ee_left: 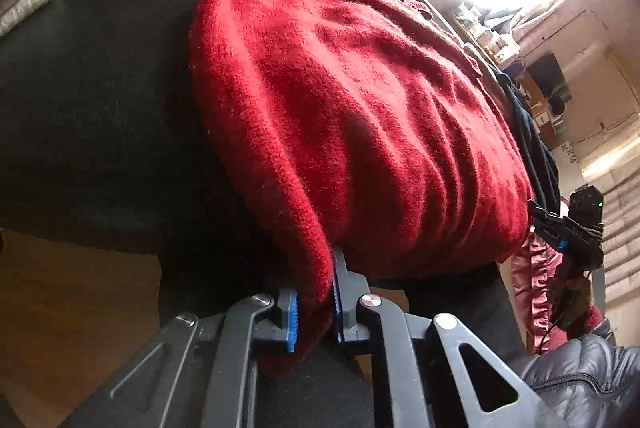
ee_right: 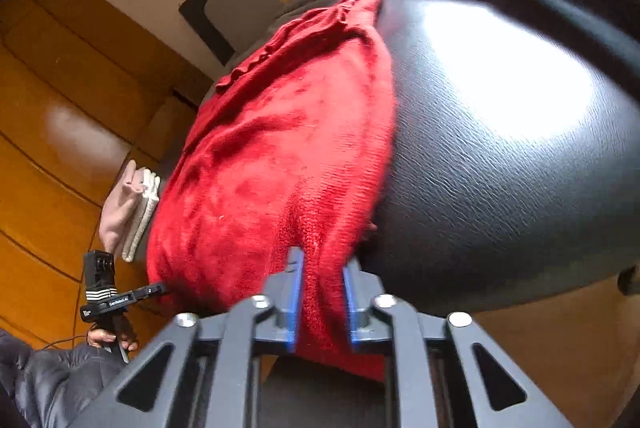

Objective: Fold clothes

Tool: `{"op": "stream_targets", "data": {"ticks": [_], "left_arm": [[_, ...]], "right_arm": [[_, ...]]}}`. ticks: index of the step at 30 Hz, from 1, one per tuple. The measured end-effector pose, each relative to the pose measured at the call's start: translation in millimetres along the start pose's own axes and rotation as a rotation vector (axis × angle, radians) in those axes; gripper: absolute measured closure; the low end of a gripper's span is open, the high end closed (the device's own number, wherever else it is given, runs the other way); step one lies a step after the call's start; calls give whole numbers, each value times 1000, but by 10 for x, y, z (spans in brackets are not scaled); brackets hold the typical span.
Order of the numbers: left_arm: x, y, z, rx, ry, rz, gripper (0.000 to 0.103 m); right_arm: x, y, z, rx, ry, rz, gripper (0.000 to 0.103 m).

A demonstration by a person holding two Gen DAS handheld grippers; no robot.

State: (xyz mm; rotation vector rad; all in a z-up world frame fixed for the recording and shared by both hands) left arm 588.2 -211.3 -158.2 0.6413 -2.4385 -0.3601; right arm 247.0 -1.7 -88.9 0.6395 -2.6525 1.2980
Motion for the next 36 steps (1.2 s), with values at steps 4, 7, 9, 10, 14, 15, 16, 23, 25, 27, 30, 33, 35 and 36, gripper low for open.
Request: {"op": "stream_targets", "data": {"ticks": [4, 7, 9, 10, 14, 15, 16, 23, 25, 27, 30, 33, 35, 36], "left_arm": [[148, 60, -342, -182, 110, -37, 93], [340, 64, -568, -255, 182, -35, 93], [475, 33, -646, -293, 223, -47, 93], [554, 33, -682, -314, 246, -51, 93], [942, 58, -790, -372, 321, -24, 93], [1052, 81, -788, -382, 335, -17, 93], [1169, 86, -789, -391, 350, -10, 93], [2085, -27, -692, -398, 437, 28, 93], [2161, -39, -594, -391, 410, 44, 93], [2129, -53, -463, -367, 366, 58, 93], [1909, -179, -356, -362, 319, 18, 93], [1683, -275, -281, -347, 290, -35, 93], [1543, -305, -238, -333, 272, -59, 92], [1479, -311, -216, -330, 262, -70, 92]], "right_arm": [[16, -70, 2, 77, -17, 42, 87], [43, -282, 11, 177, -40, 45, 87], [103, -381, 76, 235, -53, 71, 87], [131, -429, 102, 264, -58, 82, 87], [300, -734, 243, 369, -76, 89, 87], [349, -807, 278, 387, -79, 86, 87], [398, -880, 313, 406, -82, 84, 87], [1041, -1257, 509, 439, -39, 77, 84], [1154, -1228, 558, 396, -59, 91, 83], [1171, -1116, 474, 283, -31, 31, 70], [1066, -736, 236, 183, -2, 67, 51], [880, -302, -32, 120, 44, 141, 33], [729, -67, -103, 103, 57, 202, 30], [625, 15, -88, 112, 32, 223, 30]]}}
Point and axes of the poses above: each gripper's, at about its wrist camera, not at the fingertips, and z roughly the way its jaws point, y to its right, x to its top, the point moved 9 cm from there along z, roughly the way its jaws point, and after that the axes turned 15 degrees about z, right-handed, at the moved point
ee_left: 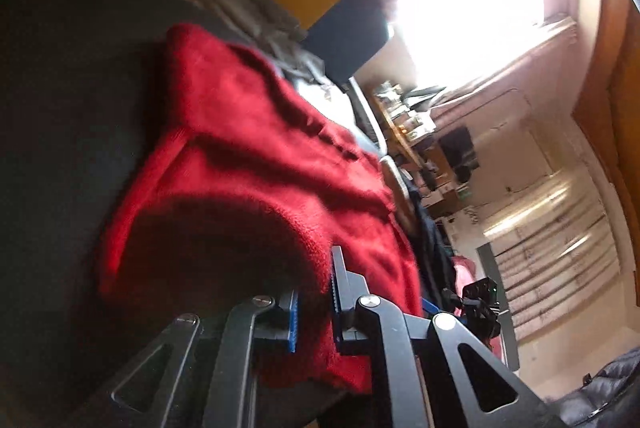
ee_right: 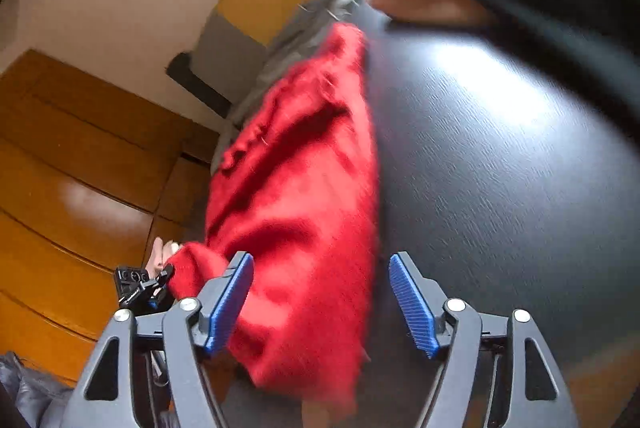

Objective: Fold clothes

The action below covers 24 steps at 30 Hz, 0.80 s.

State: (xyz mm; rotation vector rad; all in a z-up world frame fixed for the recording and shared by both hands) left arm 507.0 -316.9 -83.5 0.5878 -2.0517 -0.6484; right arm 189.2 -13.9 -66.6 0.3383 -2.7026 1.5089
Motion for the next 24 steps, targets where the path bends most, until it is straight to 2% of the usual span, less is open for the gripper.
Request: {"op": "stream_targets", "data": {"ticks": [2, 4, 5, 7, 9, 11, 13, 16, 19, 22, 23, 24], "left_arm": [[-91, 11, 13, 6, -13, -9, 92], [-147, 65, 29, 20, -26, 5, 92], [-165, 95, 47, 26, -32, 11, 92], [-190, 144, 71, 35, -43, 19, 92], [-221, 167, 67, 47, -53, 22, 92], [-230, 191, 87, 56, -55, 23, 92], [-232, 184, 82, 65, -50, 16, 91], [-234, 174, 45, 76, -43, 20, 91], [-249, 201, 14, 74, -51, 50, 91], [-304, 181, 51, 77, -74, 55, 91], [-323, 167, 73, 78, -81, 52, 91], [-342, 152, 94, 81, -88, 49, 91]], "right_arm": [[-118, 28, 96, 26, -31, -8, 30], [-217, -94, 192, 37, -45, -80, 15], [-234, -165, 252, 32, -42, -129, 0], [-266, -309, 372, 21, -34, -227, 0], [-286, -372, 526, -37, -10, -330, 0], [-268, -422, 608, -53, -21, -359, 0], [-192, -452, 602, -11, -37, -306, 0], [-261, -501, 600, 49, -130, -234, 0], [-418, -437, 539, 32, -205, -202, 0], [-579, -358, 435, 38, -222, -194, 0], [-606, -322, 411, 40, -211, -189, 5], [-633, -287, 387, 41, -199, -183, 23]]}}
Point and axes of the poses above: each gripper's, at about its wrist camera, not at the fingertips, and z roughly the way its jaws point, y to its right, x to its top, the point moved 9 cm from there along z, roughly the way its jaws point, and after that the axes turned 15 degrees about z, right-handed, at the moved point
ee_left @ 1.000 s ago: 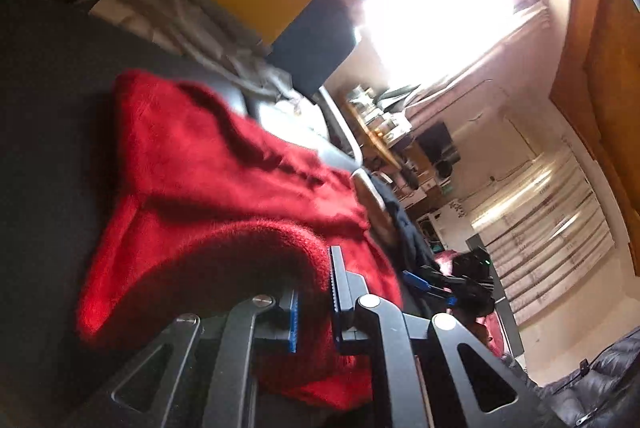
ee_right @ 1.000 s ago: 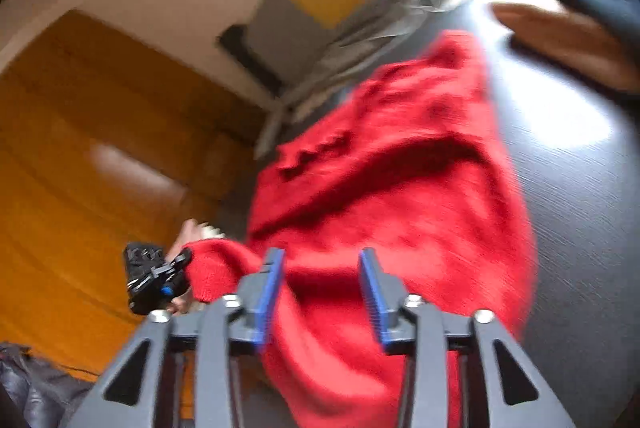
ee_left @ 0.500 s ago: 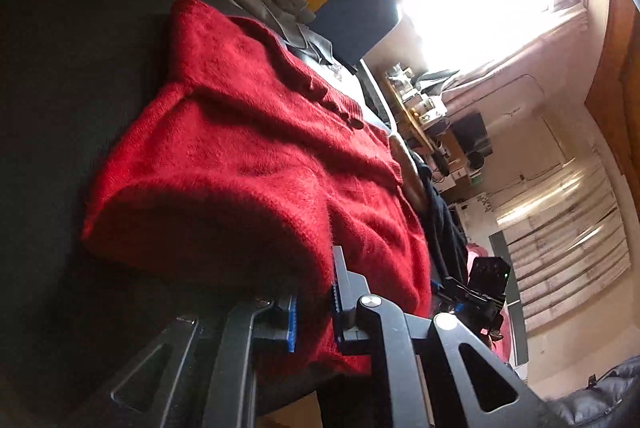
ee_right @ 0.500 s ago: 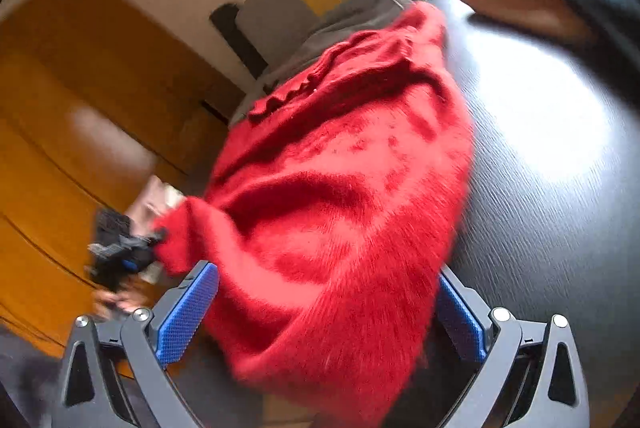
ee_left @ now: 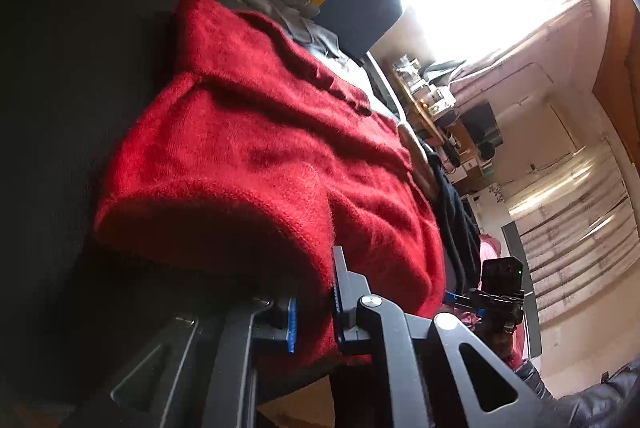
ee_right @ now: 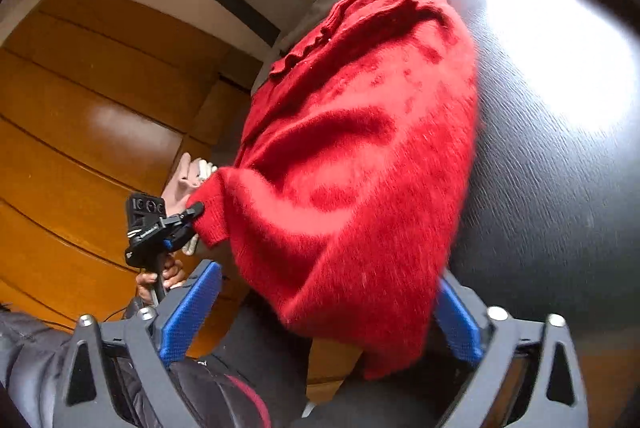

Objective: Fold clothes

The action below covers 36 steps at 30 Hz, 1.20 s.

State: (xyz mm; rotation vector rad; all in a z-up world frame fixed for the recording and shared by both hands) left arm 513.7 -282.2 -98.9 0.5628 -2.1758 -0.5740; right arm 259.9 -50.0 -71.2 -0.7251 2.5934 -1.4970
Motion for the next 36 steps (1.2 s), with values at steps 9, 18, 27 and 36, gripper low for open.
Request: {"op": "stream_targets", "data": {"ticks": [9, 18, 27, 36], "left_arm": [[-35, 120, -135, -54, 39, -2, 92], [477, 392, -661, -220, 246, 3, 92], [1581, 153, -576, -215, 363, 26, 92], [2186, -1242, 805, -71, 248, -280, 92]], "right_arm": [[-5, -107, 180, -13, 7, -13, 95], [357, -942, 163, 275, 36, -86, 95], [1376, -1468, 389, 340, 142, -135, 95], [2795, -605, 1114, 70, 213, 82, 95]]}}
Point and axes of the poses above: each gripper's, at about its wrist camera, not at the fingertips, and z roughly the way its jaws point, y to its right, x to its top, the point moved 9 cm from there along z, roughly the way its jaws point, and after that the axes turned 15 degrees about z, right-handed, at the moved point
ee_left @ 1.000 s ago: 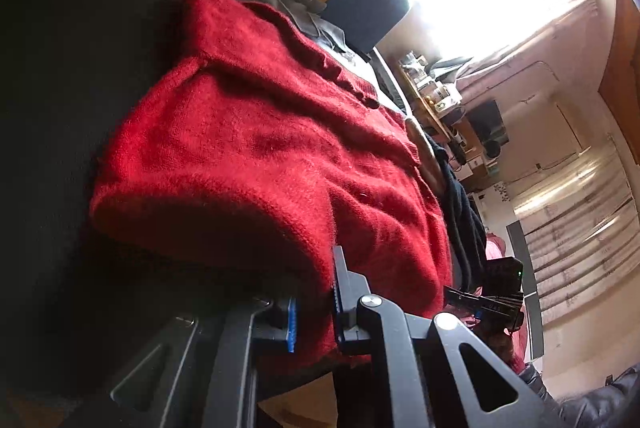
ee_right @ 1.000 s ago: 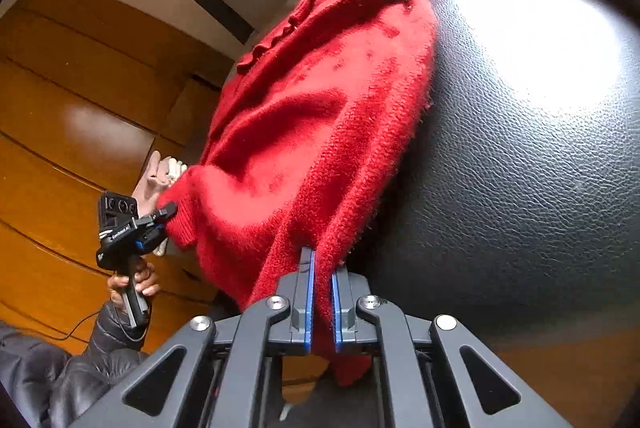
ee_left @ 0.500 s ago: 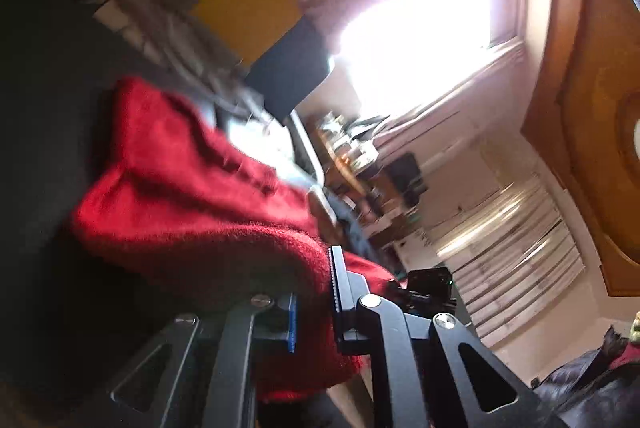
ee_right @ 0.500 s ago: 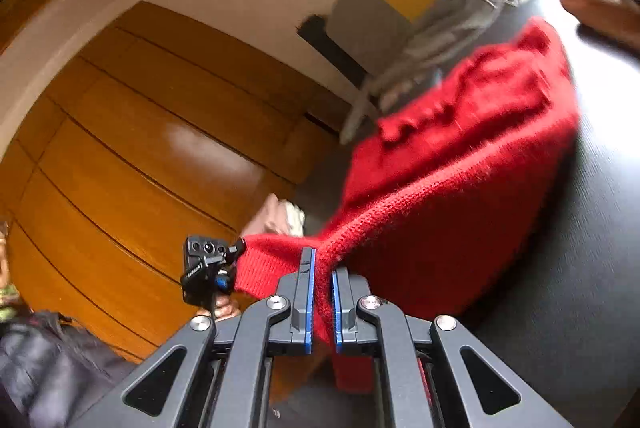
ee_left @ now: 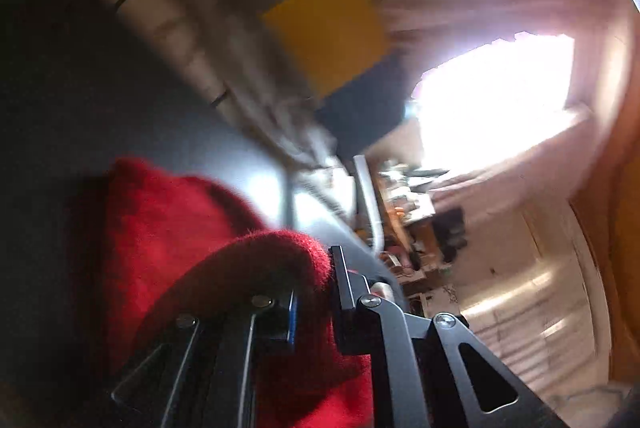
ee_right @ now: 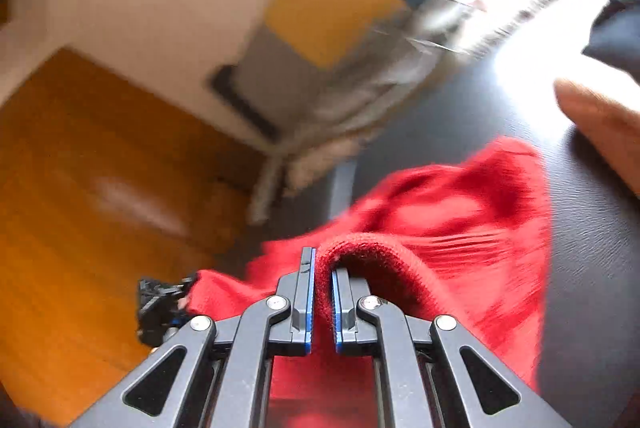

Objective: Fold clothes

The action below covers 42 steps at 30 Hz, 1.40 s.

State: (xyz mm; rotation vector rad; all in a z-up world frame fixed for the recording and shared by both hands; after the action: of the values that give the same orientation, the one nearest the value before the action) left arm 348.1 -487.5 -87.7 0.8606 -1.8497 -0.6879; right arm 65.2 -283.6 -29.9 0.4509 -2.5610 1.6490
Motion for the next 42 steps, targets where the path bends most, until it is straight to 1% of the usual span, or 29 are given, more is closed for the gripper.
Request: {"op": "stream_targets", "data": {"ticks": [1, 2, 3, 5, 7, 11, 14, 15, 16, 17, 18, 19, 20, 21, 22, 24, 25, 27, 29, 32, 34, 35, 36, 37, 38, 39, 40, 41, 42], "left_arm": [[-82, -156, 137, 19, -33, -31, 92], [-157, -278, 240, 32, -53, -53, 93], [-206, -323, 266, 26, -44, -54, 93], [-265, -319, 212, 16, -19, -32, 94], [-375, -295, 129, 28, -31, -10, 94], [-760, -205, -131, 56, -74, 24, 94], [-1057, -145, -390, 65, -83, 4, 94], [-1140, -133, -473, 67, -83, -5, 93], [-1195, -125, -552, 71, -79, -10, 92], [-1237, -111, -641, 75, -73, -8, 91], [-1279, -98, -730, 80, -67, -6, 91], [-1311, -80, -816, 82, -59, -10, 89], [-1327, -57, -900, 80, -46, -24, 83], [-1334, -29, -973, 78, -36, -30, 80], [-1329, 17, -1023, 72, -30, -23, 79], [-1326, 134, -1107, 54, -24, -7, 65], [-1336, 185, -1130, 41, -27, 0, 61], [-1365, 248, -1104, 40, -54, 12, 44], [-1393, 295, -1042, 50, -89, 23, 43], [-1392, 370, -941, 60, -123, 39, 42], [-1373, 432, -858, 83, -145, 76, 41], [-1381, 448, -825, 100, -164, 96, 41], [-1403, 448, -782, 114, -192, 110, 41], [-1450, 420, -722, 126, -232, 112, 41], [-1498, 391, -663, 137, -272, 115, 42], [-1532, 371, -621, 144, -301, 111, 44], [-1544, 364, -605, 144, -308, 96, 48], [-1556, 357, -589, 144, -316, 80, 60], [-1553, 358, -587, 131, -315, 62, 81]], "right_arm": [[33, 138, 93, -25, -14, 26, 94], [30, 304, 188, -78, -30, 44, 94], [25, 470, 280, -131, -46, 62, 98], [-11, 523, 254, -59, -32, 75, 98], [-123, 536, 174, -49, -30, 53, 98], [-472, 568, -82, -27, -40, 54, 99], [-740, 565, -314, -9, -51, 75, 98], [-825, 552, -389, 2, -55, 92, 93], [-897, 490, -451, 15, -58, 89, 91], [-970, 428, -512, 28, -61, 86, 79], [-1042, 365, -573, 41, -64, 82, 56], [-1114, 303, -634, 55, -67, 79, 46], [-1187, 241, -696, 68, -70, 76, 38], [-1264, 173, -715, 67, -84, 59, 38], [-1341, 106, -733, 66, -98, 42, 37], [-1520, 24, -711, 80, -147, 27, 34], [-1610, -16, -701, 87, -171, 20, 33], [-1692, -26, -618, 84, -198, 6, 25], [-1764, -20, -513, 78, -224, -4, 19], [-1789, -27, -378, 78, -230, -3, 10], [-1780, -46, -372, 70, -217, -12, 10], [-1780, -63, -393, 64, -207, -22, 13], [-1803, -49, -414, 34, -209, -43, 28], [-1827, -34, -436, 3, -211, -65, 37], [-1849, -19, -459, -28, -214, -86, 51], [-1871, -4, -482, -58, -216, -108, 59], [-1871, 28, -491, -77, -214, -113, 63], [-1869, 61, -500, -94, -212, -118, 68], [-1851, 82, -537, -89, -203, -104, 72]]}}
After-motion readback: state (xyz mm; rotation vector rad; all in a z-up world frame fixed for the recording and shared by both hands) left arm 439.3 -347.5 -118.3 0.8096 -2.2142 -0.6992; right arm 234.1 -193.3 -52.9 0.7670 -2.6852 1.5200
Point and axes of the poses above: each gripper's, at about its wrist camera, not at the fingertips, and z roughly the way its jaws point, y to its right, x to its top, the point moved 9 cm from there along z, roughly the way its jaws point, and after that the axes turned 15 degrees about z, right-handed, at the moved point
